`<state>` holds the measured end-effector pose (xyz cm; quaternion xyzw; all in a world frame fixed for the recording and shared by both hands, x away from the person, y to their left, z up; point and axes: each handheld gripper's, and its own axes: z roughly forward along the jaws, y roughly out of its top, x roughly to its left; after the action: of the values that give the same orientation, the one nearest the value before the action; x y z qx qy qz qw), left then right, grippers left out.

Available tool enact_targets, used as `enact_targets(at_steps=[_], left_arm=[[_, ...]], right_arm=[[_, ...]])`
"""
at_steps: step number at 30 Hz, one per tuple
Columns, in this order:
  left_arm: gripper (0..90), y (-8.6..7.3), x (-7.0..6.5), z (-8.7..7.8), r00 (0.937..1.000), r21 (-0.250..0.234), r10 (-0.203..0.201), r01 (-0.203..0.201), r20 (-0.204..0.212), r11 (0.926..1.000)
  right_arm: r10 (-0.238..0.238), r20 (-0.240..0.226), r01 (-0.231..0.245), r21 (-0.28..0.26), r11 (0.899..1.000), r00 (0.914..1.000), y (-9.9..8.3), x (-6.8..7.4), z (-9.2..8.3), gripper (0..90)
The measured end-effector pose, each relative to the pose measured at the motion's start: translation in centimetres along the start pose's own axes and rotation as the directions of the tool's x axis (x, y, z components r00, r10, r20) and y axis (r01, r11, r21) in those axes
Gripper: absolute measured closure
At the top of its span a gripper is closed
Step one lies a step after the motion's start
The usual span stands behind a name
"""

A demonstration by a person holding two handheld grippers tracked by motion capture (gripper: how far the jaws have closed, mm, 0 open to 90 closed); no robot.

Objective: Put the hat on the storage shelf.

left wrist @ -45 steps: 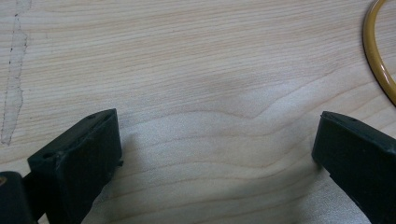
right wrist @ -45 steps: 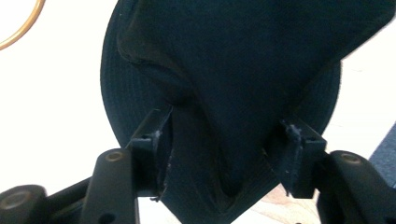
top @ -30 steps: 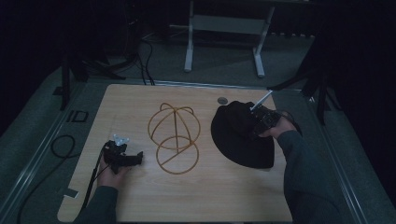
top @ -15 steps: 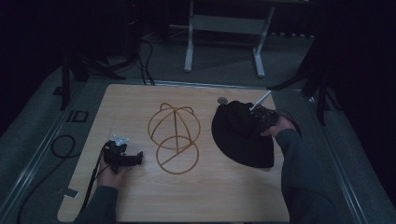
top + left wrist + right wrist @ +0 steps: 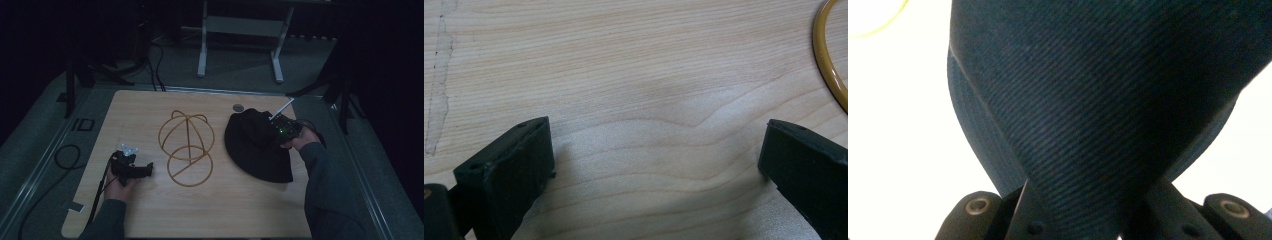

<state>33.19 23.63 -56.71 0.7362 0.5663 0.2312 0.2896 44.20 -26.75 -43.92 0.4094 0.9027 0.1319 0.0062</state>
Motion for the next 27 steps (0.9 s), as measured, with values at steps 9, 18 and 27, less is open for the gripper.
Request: enact_targets(at_steps=[9,18,27], left_arm=[[1.5,0.0,0.0,0.0,1.0000,-0.001,0.000,0.000,0.000,1.0000],[1.5,0.0,0.0,0.0,1.0000,-0.001,0.000,0.000,0.000,1.0000],[1.5,0.0,0.0,0.0,1.0000,-0.001,0.000,0.000,0.000,1.0000]], right_arm=[[-0.039,-0.017,0.039,-0.045,0.998,0.9991,-0.6,1.0,-0.6,86.6],[-0.078,-0.031,0.075,-0.069,0.995,0.9965,-1.1,2.6,-1.1,86.6],[-0.097,-0.031,0.093,-0.095,0.991,0.9948,-1.9,3.2,-1.4,86.7]])
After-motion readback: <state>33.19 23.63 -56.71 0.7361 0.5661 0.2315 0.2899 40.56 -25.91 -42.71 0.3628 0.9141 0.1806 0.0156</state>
